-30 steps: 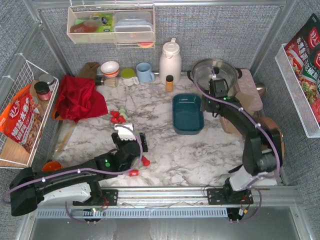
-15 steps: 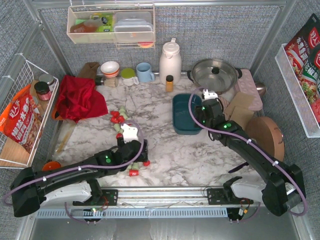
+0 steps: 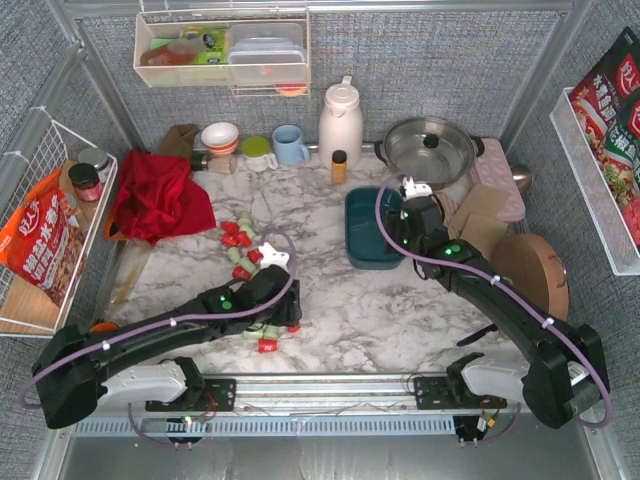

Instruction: Mix the coffee capsules in the storage basket

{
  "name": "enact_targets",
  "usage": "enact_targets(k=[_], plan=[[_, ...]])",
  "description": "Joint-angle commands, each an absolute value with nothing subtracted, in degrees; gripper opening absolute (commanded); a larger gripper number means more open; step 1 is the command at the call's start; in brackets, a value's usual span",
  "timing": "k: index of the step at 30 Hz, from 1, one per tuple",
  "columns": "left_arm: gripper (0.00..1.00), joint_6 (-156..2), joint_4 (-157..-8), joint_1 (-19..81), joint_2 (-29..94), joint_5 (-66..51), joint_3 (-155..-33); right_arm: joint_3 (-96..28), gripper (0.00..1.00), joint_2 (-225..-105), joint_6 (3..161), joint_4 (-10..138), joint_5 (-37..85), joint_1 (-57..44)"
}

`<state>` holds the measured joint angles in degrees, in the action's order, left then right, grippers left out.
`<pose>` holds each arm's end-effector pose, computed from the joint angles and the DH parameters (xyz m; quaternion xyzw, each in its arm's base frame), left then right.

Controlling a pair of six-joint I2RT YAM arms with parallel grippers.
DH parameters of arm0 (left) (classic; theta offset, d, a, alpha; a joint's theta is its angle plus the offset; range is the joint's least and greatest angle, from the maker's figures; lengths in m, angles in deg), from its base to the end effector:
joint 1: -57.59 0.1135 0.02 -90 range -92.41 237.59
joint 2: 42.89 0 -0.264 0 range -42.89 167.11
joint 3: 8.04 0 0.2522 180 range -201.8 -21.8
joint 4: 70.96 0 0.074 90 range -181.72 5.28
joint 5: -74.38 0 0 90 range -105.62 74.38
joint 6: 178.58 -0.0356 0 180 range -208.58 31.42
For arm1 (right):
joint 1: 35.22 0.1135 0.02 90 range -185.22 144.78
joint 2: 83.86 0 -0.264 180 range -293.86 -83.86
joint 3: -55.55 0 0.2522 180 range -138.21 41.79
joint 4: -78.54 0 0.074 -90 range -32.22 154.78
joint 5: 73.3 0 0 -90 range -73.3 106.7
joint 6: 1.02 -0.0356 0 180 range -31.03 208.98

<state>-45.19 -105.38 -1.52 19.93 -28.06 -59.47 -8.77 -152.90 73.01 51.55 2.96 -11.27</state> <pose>0.1208 -0.1870 0.2206 0.0856 0.9180 -0.2288 0.3123 0.2495 0.1016 0.2822 -0.0022 0.8691 0.0669 0.4901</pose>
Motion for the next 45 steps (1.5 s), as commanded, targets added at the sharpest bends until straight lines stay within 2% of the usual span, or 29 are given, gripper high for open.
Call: enact_targets(k=[1, 7, 16, 25, 37, 45], plan=[[0.61, -45.0, -110.8, -1.5, 23.3, -24.1, -61.4, -9.3, 0.59, -153.1, 72.7, 52.9, 3.6, -11.3], [0.6, -43.7, -105.9, -1.4, 25.4, -22.8, -61.9, -9.4, 0.59, -153.6, 72.8, 52.7, 3.9, -11.3], [0.68, -43.5, -104.9, -1.5, 30.9, -21.6, -62.5, -9.4, 0.59, -154.3, 72.7, 52.9, 4.3, -11.3], [0.67, -41.9, -108.7, -1.7, 32.8, -21.9, -63.2, -9.5, 0.59, -155.0, 72.5, 52.9, 4.9, -11.3], [0.64, -41.3, -99.1, -2.6, 36.9, -17.5, -63.1, -9.6, 0.59, -155.4, 72.4, 52.8, 5.3, -11.3], [0.64, -43.2, -98.4, -2.6, 43.6, -22.6, -68.6, -9.6, 0.59, -155.6, 72.5, 52.8, 5.2, -11.3]])
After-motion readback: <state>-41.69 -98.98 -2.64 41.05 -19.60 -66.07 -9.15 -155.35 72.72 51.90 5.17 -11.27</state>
